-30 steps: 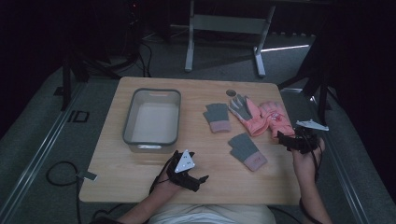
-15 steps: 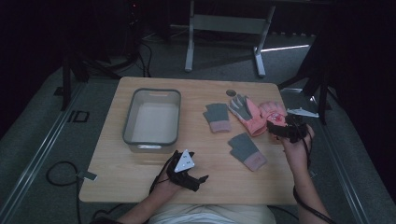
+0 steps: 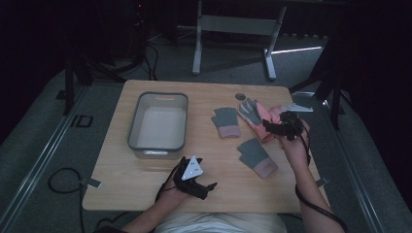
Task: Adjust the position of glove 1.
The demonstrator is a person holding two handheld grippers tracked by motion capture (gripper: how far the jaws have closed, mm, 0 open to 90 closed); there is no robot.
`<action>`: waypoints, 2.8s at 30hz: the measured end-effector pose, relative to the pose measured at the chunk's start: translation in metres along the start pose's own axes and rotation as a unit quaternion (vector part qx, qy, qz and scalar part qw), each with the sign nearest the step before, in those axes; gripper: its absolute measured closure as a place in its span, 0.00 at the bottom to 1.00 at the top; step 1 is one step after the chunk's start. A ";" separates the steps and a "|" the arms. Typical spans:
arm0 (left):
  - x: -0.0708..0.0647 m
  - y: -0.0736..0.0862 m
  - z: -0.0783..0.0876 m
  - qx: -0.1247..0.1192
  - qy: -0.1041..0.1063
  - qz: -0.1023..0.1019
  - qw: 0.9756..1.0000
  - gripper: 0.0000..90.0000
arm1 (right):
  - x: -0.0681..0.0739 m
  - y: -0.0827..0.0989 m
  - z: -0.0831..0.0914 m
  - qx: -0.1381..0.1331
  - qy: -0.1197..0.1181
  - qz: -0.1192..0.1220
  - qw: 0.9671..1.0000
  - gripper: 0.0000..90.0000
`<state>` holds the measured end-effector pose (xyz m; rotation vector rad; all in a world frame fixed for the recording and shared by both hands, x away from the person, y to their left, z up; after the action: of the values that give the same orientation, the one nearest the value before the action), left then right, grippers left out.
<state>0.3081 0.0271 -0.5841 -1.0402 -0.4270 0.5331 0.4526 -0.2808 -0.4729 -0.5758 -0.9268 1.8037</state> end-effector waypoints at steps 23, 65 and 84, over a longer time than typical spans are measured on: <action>0.000 0.000 0.000 0.000 0.001 -0.001 1.000 0.00 | 0.053 -0.023 -0.079 0.030 -0.092 0.038 0.995 0.49; -0.004 0.000 0.001 -0.004 -0.003 -0.010 1.000 0.00 | 0.066 -0.016 -0.182 0.141 -0.125 0.115 0.975 0.88; -0.002 0.000 0.001 -0.005 -0.003 -0.002 1.000 0.00 | 0.108 -0.046 -0.052 0.044 -0.126 0.032 0.991 0.95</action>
<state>0.3055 0.0266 -0.5836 -1.0478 -0.4376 0.5313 0.4733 -0.1537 -0.4641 -0.3294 -0.9999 1.9958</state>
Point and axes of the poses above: each handheld gripper's, and its own axes: z roughly backward along the jaws, y roughly out of its underside, x roughly to its left, the point moved 3 cm from there along -z, roughly forward along the jaws, and after that the axes turned 5 degrees about -y, right-handed, at the moved point
